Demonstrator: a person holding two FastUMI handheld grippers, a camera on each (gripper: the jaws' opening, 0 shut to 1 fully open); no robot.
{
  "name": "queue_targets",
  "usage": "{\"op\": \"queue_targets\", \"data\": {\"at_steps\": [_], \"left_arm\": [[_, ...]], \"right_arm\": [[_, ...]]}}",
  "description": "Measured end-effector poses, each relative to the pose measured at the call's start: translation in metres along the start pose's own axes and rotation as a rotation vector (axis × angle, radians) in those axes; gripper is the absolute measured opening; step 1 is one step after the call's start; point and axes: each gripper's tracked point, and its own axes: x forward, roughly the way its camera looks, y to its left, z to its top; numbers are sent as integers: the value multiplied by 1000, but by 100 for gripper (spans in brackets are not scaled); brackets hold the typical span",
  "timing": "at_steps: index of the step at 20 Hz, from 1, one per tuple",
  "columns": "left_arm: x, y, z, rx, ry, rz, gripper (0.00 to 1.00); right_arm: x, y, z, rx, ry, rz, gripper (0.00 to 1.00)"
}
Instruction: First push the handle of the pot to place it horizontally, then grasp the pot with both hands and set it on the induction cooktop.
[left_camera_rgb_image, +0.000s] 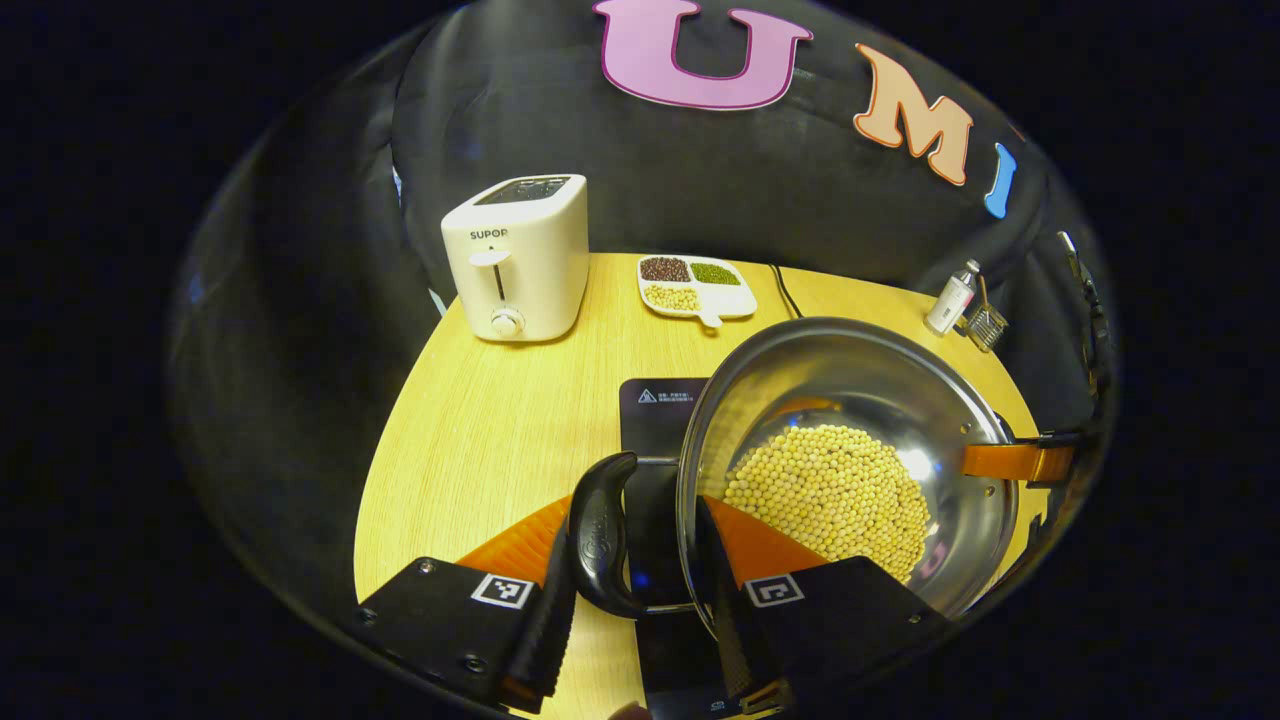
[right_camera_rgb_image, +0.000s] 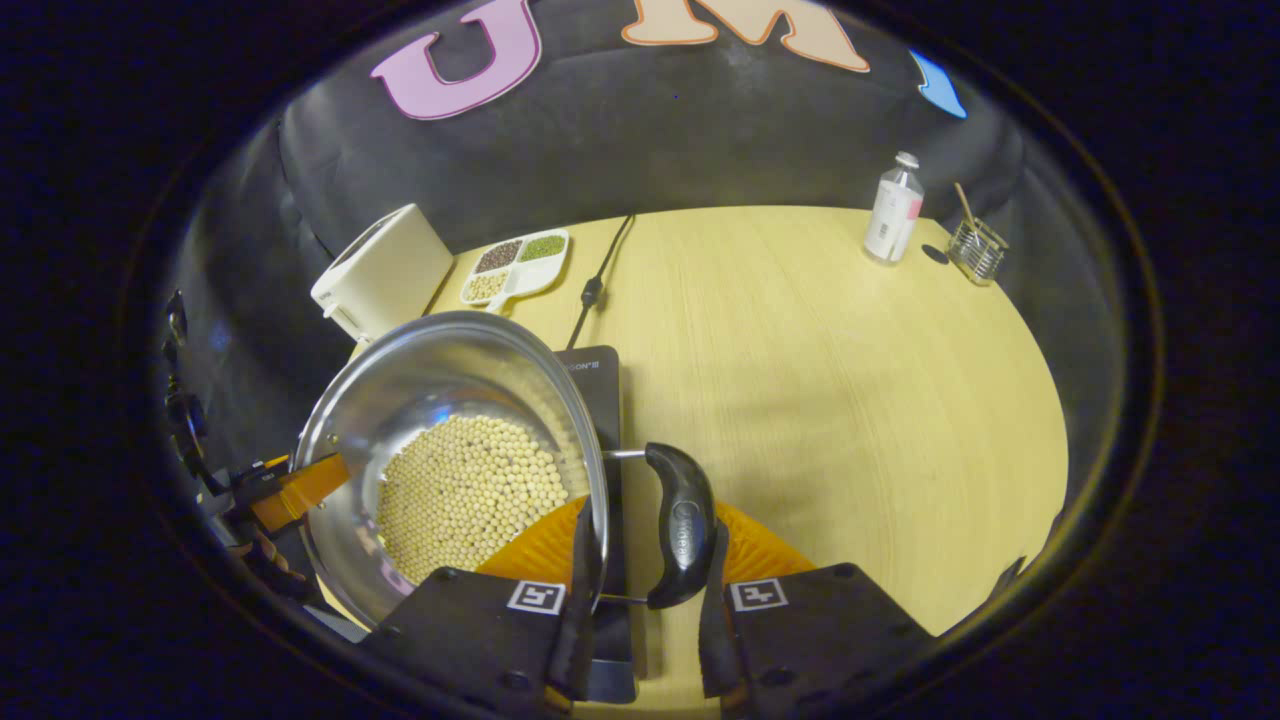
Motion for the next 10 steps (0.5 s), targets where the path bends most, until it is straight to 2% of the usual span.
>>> {"op": "queue_targets", "data": {"at_steps": [2, 4, 6, 8, 9, 10], "left_arm": [[0, -2, 1, -26, -24, -6, 62], [-2, -1, -5, -51, -9, 13, 64], [-5, 1, -5, -60, -12, 46, 70], [-14, 2, 0, -60, -37, 76, 75], [-17, 4, 2, -55, -46, 102, 78], [-22, 7, 4, -48, -51, 130, 80]], "right_arm": [[3, -1, 0, 0, 16, 4, 41], [-2, -2, 0, 3, 21, 9, 54], [-7, -3, 8, 11, -8, 24, 56], [-14, -1, 18, 27, -38, 60, 65], [-17, -2, 20, 28, -47, 73, 79], [-21, -4, 22, 24, -53, 81, 86]]}}
